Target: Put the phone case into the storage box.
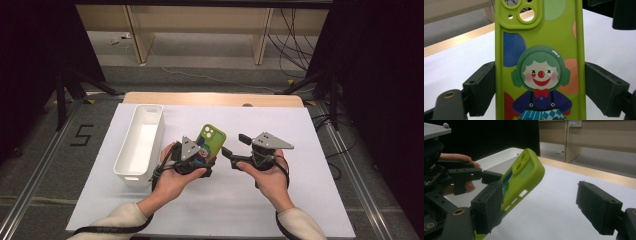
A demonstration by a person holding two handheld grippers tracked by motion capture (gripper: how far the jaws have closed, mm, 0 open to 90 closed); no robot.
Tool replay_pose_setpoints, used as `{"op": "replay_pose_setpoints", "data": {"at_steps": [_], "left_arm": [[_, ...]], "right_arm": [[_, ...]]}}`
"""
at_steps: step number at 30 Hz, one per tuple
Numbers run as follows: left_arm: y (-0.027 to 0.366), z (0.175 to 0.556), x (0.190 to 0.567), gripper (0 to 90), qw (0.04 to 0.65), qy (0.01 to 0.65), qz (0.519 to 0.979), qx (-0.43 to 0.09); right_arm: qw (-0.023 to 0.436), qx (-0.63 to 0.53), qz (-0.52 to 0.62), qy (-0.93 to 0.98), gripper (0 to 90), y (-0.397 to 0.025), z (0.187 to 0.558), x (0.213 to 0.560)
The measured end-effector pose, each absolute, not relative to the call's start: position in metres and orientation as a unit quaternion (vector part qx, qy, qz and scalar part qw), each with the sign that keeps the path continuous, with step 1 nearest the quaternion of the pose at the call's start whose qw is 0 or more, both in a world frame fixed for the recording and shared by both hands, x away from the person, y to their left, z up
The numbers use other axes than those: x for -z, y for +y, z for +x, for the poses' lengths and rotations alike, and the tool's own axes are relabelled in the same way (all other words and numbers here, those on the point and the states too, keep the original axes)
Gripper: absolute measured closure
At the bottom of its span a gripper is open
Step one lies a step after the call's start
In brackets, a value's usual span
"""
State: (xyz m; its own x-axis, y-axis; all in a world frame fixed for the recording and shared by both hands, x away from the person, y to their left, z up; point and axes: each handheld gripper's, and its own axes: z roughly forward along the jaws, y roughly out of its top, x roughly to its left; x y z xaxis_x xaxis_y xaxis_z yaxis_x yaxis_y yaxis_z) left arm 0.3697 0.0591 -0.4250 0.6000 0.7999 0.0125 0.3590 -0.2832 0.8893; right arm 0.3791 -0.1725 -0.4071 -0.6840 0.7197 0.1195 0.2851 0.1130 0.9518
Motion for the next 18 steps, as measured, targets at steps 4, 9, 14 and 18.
{"op": "replay_pose_setpoints", "data": {"at_steps": [4, 9, 14, 18], "left_arm": [[0.058, 0.369, 0.424, 16.1, 0.465, 0.376, 0.765, -0.241], [0.058, 0.368, 0.424, 16.1, 0.465, 0.374, 0.766, -0.241], [0.057, 0.367, 0.424, 16.1, 0.464, 0.372, 0.766, -0.242], [0.056, 0.367, 0.424, 16.1, 0.464, 0.371, 0.767, -0.242]], "right_arm": [[0.19, -0.569, 0.347, 0.721, 23.5, -0.17, 0.38, 0.407], [0.188, -0.568, 0.345, 0.723, 24.6, -0.166, 0.381, 0.407], [0.185, -0.568, 0.343, 0.725, 26.0, -0.163, 0.382, 0.408], [0.186, -0.567, 0.341, 0.726, 27.4, -0.161, 0.383, 0.408]]}}
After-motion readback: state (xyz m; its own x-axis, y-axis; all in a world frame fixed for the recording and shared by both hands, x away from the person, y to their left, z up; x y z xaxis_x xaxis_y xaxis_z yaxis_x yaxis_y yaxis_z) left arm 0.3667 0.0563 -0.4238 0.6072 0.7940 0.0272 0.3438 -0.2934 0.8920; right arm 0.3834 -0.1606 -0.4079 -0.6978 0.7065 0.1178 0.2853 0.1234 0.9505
